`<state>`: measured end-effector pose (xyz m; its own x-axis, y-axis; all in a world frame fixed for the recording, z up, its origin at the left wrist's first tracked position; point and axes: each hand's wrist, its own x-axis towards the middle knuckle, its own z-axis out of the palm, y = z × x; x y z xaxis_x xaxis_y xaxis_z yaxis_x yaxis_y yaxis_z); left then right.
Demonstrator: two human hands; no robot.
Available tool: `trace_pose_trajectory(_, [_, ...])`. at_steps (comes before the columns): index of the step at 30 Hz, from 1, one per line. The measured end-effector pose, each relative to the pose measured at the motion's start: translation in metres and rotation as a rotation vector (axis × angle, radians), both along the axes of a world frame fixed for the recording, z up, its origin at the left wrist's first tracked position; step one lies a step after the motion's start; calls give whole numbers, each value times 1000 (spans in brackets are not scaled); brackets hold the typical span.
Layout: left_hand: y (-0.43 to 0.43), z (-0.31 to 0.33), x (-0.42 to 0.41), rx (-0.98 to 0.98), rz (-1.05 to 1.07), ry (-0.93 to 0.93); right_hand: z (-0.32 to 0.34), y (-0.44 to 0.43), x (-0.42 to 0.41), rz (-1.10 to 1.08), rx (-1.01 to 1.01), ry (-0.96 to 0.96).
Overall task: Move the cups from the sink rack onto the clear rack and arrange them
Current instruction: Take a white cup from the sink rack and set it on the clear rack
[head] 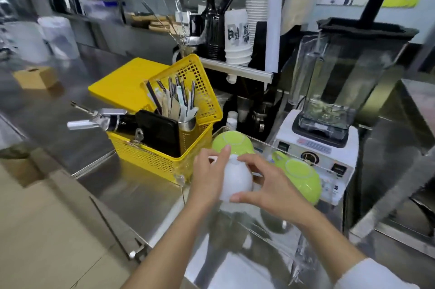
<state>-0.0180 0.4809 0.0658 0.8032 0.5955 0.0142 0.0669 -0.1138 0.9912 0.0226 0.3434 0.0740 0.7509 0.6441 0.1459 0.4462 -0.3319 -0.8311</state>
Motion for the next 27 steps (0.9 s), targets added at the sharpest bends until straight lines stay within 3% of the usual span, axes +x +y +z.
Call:
trace_pose_trajectory(6, [13,-21,-2,305,11,74,-17,17,1,-7,-85,-32])
trace_pose_trajectory(11, [16,-23,0,523,24,171,-22,23,2,41,-192,-197])
trace_pose_trajectory(14, [12,-24,-3,570,28,161,-17,22,0,77,-244,-230])
trace_pose_trajectory(19, [-4,-13,-10,760,103,-4,-4,7,-7,96,-295,-313])
trace_pose_trajectory(22, [-55,7,-1,712,-90,-68,7,-49,-6,-60,-253,-385])
trace_pose_trajectory(27, [-88,13,11,754,-217,-173,21,-94,-5,-161,-271,-433])
